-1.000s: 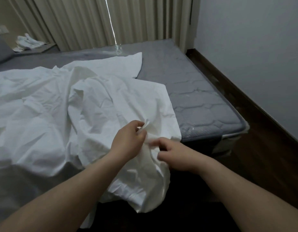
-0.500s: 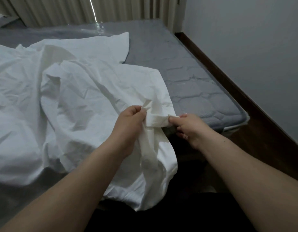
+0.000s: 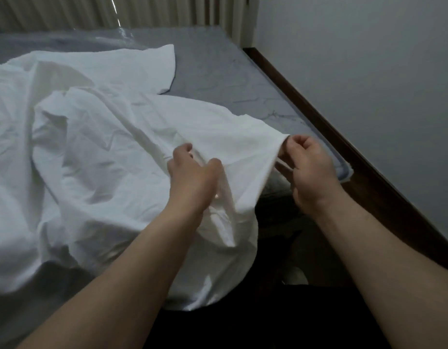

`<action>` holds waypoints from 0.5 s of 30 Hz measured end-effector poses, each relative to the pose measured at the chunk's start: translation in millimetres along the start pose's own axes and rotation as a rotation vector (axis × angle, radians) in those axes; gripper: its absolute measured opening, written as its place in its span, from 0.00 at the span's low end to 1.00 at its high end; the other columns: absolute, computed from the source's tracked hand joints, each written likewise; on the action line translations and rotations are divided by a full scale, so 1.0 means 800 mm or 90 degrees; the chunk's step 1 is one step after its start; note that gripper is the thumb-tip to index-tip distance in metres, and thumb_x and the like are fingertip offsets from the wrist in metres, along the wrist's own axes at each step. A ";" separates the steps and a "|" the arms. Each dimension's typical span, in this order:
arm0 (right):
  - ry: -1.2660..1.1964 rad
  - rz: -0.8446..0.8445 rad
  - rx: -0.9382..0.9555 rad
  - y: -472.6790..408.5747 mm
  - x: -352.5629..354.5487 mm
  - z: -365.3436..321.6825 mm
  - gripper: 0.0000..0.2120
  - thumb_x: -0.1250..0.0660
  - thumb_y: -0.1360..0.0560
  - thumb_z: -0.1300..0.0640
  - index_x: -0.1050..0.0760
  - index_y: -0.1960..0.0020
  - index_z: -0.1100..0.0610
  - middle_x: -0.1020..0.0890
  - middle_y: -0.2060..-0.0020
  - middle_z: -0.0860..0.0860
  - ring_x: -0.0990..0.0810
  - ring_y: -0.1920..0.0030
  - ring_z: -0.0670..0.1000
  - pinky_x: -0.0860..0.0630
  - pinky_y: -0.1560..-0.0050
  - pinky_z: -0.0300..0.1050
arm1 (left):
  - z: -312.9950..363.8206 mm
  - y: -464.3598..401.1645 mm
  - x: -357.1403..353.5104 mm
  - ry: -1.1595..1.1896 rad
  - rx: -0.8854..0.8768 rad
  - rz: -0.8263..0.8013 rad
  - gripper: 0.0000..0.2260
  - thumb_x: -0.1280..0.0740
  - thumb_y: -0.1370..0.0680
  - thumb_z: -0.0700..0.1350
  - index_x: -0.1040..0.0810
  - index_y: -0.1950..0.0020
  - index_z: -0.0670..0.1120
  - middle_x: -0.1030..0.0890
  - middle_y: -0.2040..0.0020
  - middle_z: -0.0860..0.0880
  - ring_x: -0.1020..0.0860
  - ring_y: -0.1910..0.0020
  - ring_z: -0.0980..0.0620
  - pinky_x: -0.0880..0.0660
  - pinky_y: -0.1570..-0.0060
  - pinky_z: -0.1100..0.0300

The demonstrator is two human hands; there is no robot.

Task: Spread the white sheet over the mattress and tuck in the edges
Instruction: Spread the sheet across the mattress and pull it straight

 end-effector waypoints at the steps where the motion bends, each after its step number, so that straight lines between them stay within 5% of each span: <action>1: 0.018 0.000 0.042 0.007 0.004 -0.009 0.04 0.34 0.21 0.50 0.25 0.50 0.50 0.19 0.49 0.54 0.19 0.45 0.55 0.21 0.37 0.60 | 0.007 0.006 -0.001 -0.064 -0.062 0.023 0.28 0.33 0.23 0.57 0.34 0.24 0.54 0.32 0.27 0.49 0.29 0.32 0.47 0.30 0.30 0.48; 3: 0.023 -0.021 0.110 0.023 0.003 -0.024 0.03 0.33 0.21 0.53 0.24 0.49 0.50 0.19 0.51 0.53 0.20 0.49 0.53 0.21 0.39 0.57 | 0.025 0.019 -0.004 -0.132 -0.205 0.028 0.25 0.39 0.22 0.67 0.26 0.32 0.54 0.26 0.32 0.50 0.29 0.33 0.49 0.31 0.30 0.48; 7: 0.098 -0.151 0.168 0.056 -0.023 -0.030 0.03 0.33 0.18 0.56 0.24 0.45 0.51 0.18 0.54 0.55 0.17 0.53 0.51 0.19 0.49 0.50 | 0.038 0.044 -0.018 -0.106 -0.317 -0.162 0.25 0.44 0.28 0.75 0.22 0.55 0.55 0.20 0.60 0.57 0.21 0.58 0.59 0.26 0.57 0.59; 11: 0.051 -0.239 0.081 0.055 -0.044 -0.014 0.09 0.34 0.24 0.59 0.26 0.45 0.52 0.16 0.55 0.52 0.16 0.53 0.52 0.18 0.51 0.49 | 0.028 0.046 -0.014 -0.088 -0.271 -0.153 0.20 0.35 0.24 0.67 0.17 0.54 0.52 0.17 0.59 0.55 0.20 0.58 0.57 0.22 0.54 0.53; 15: 0.016 -0.302 0.051 0.046 -0.043 -0.008 0.16 0.36 0.31 0.66 0.31 0.46 0.54 0.19 0.51 0.55 0.19 0.58 0.44 0.24 0.59 0.37 | 0.022 0.032 0.007 -0.034 -0.217 -0.106 0.07 0.28 0.21 0.53 0.15 0.52 0.50 0.14 0.57 0.54 0.16 0.55 0.53 0.19 0.49 0.44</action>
Point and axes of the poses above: each hand's wrist, its own y-axis away from the middle knuckle, its own x-axis out of the back of the hand, z = x × y, the point moved 3 cm from there along -y, towards the middle knuckle
